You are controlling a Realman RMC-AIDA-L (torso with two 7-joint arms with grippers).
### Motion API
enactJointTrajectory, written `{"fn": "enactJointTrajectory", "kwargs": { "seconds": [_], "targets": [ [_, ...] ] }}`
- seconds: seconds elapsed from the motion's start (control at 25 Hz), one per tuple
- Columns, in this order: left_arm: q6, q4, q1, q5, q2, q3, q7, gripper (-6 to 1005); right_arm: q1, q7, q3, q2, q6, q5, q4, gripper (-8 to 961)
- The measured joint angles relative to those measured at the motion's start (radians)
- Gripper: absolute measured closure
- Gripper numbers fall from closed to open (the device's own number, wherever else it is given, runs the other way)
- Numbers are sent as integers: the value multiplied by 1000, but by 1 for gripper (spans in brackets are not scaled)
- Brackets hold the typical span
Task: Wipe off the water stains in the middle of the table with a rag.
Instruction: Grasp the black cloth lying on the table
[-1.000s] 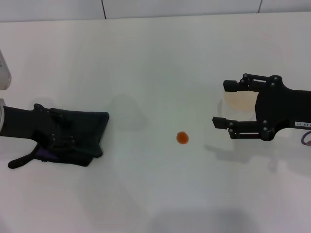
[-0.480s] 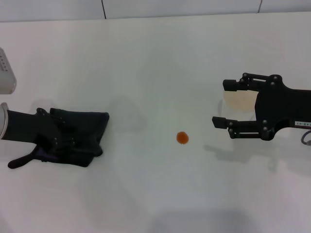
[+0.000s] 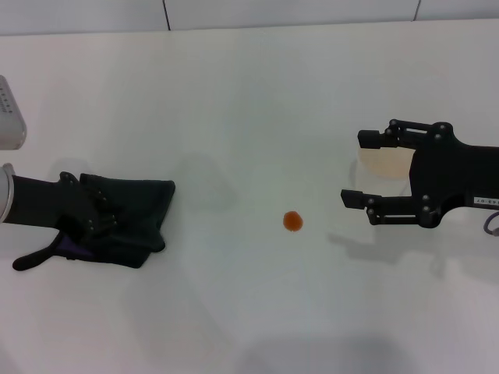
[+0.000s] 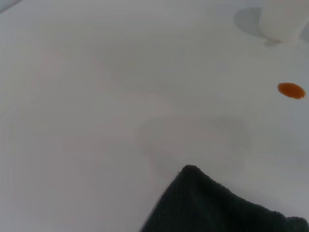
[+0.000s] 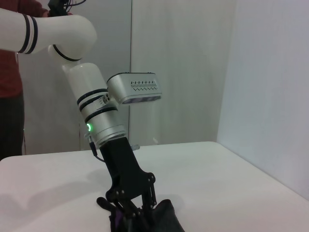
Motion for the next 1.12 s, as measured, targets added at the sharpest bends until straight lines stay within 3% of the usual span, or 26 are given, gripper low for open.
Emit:
{"fn": "enactJointTrajectory", "kwargs": {
  "seconds": [0.76, 1.04, 1.12],
  "targets": [
    [9, 1, -5, -3, 5, -2, -1, 971, -4, 0, -10, 0, -4, 11, -2, 159],
    [7, -6, -31, -7, 7, -5, -5, 983, -2, 0, -11, 0, -1, 11, -2, 158],
    [1, -46, -69, -15, 11, -6, -3, 983, -2, 0, -11, 0, 2, 11, 0, 158]
  ]
}}
